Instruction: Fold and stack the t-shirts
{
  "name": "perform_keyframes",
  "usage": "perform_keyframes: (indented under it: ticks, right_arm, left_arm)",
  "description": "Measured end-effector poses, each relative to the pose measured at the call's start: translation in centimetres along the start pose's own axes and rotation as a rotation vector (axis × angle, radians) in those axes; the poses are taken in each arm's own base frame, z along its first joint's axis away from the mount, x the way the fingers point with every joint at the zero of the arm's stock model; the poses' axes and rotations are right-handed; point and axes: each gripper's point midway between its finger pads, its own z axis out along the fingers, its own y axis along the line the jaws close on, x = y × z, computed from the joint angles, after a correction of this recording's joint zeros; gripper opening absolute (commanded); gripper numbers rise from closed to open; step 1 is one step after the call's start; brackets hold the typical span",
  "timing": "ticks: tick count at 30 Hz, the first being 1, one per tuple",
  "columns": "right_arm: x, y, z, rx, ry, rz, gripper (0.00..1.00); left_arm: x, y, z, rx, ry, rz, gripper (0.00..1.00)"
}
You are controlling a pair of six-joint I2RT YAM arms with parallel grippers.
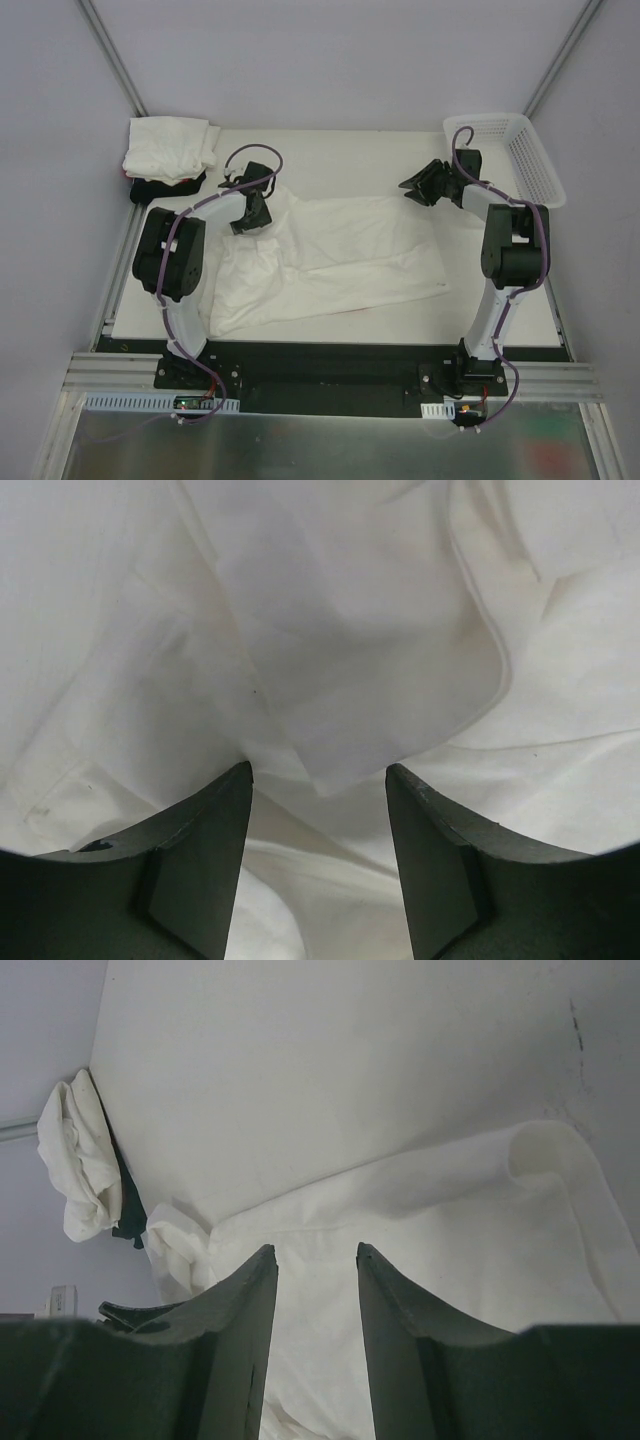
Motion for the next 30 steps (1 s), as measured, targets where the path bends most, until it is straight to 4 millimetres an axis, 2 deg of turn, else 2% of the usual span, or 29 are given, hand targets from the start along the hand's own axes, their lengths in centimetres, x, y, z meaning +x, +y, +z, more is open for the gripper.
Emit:
perform_keyframes:
  ticks: [16,19,24,30]
  right_arm:
    - [-0.2,-0.1,-0.1,-0.001,-0.005,0.002,0.40]
    - [-0.2,-0.1,-0.1,-0.001,-0.005,0.002,0.40]
    - [-0.2,-0.1,-0.1,-0.001,-0.005,0.001,0.40]
    - [-0.2,0.0,-0.1,-0.002,-0.005,0.001,0.39]
  left_arm:
    - [-2.7,-1.9,0.3,0.027,-0.040,0.010,0.51]
    - [-2.4,-1.9,0.6,0.022,-0.033,0.013,0.46]
    - [-2.4,-2.0,0.8,0.021,-0.030,0.018,0.25]
    - [-2.6,-2.1,0.7,0.025,-0.033,0.023,0.19]
